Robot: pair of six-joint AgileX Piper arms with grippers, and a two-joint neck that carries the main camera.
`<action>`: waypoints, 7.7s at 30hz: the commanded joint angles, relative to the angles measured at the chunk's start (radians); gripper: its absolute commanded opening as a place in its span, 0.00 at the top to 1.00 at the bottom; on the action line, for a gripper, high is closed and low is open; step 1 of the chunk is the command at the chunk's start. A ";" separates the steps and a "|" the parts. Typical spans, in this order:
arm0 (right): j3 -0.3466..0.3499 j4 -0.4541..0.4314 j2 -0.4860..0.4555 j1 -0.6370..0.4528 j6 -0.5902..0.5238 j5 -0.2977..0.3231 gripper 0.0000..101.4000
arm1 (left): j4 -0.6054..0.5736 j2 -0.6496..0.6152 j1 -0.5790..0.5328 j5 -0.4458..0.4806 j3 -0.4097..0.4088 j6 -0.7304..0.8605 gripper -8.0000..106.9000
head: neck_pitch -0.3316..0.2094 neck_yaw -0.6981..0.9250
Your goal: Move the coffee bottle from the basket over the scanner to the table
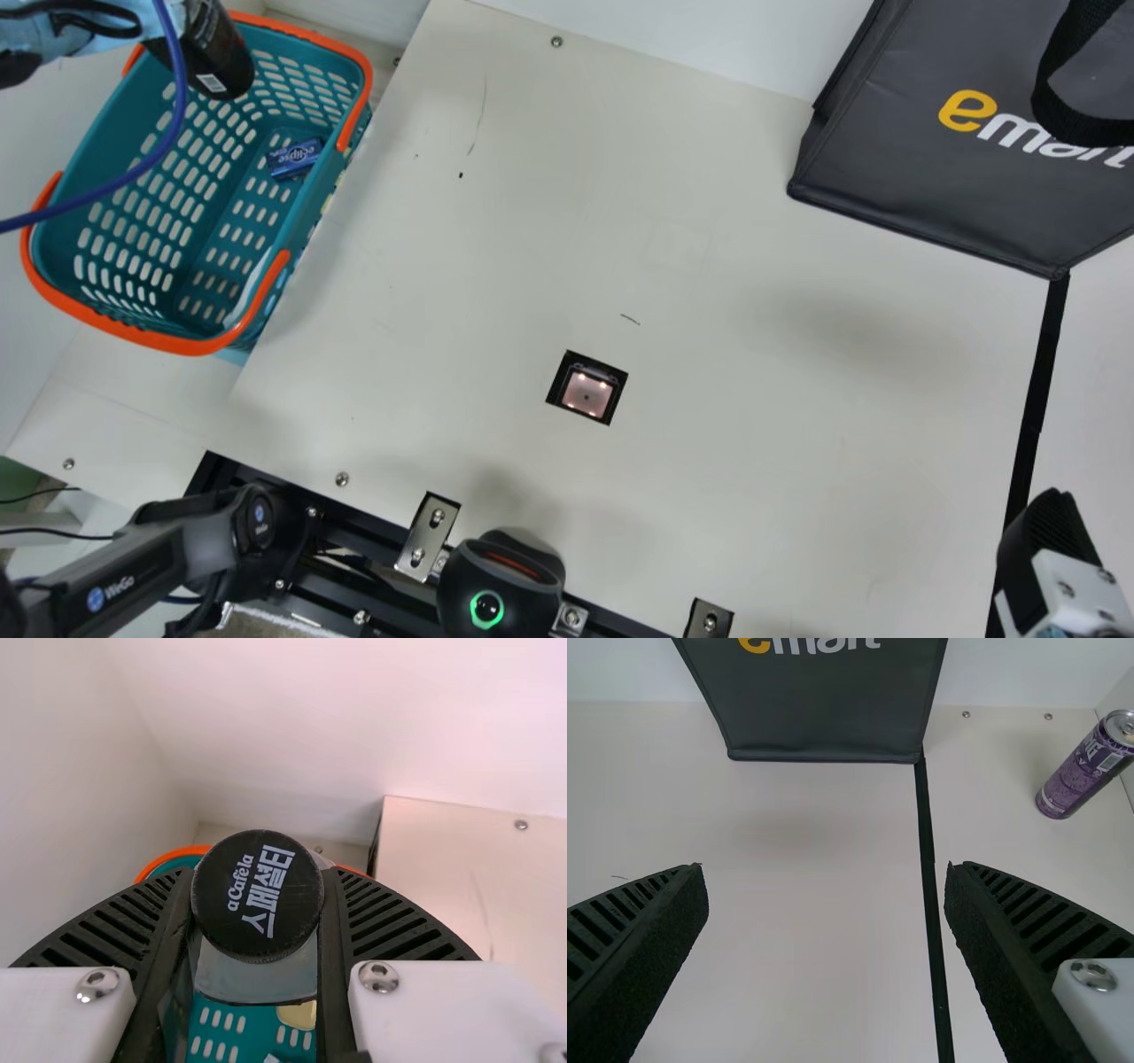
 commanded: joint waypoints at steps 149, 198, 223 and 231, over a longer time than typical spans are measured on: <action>0.000 0.000 0.000 0.000 0.000 -0.003 0.06 | 0.251 -0.238 -0.517 0.106 0.227 -0.508 0.15 | -0.030 -0.347; 0.000 0.000 0.000 0.000 0.000 -0.003 0.06 | 0.799 0.003 -0.682 -0.421 0.450 -1.121 0.84 | -0.030 -0.347; 0.000 0.000 0.000 0.000 0.000 -0.004 0.06 | 0.898 -0.200 -1.040 -0.010 0.371 -1.386 1.00 | -0.030 -0.347; 0.000 0.000 0.000 0.000 0.000 -0.004 0.06 | 0.969 -0.231 -1.211 0.112 0.357 -1.499 1.00 | -0.030 -0.347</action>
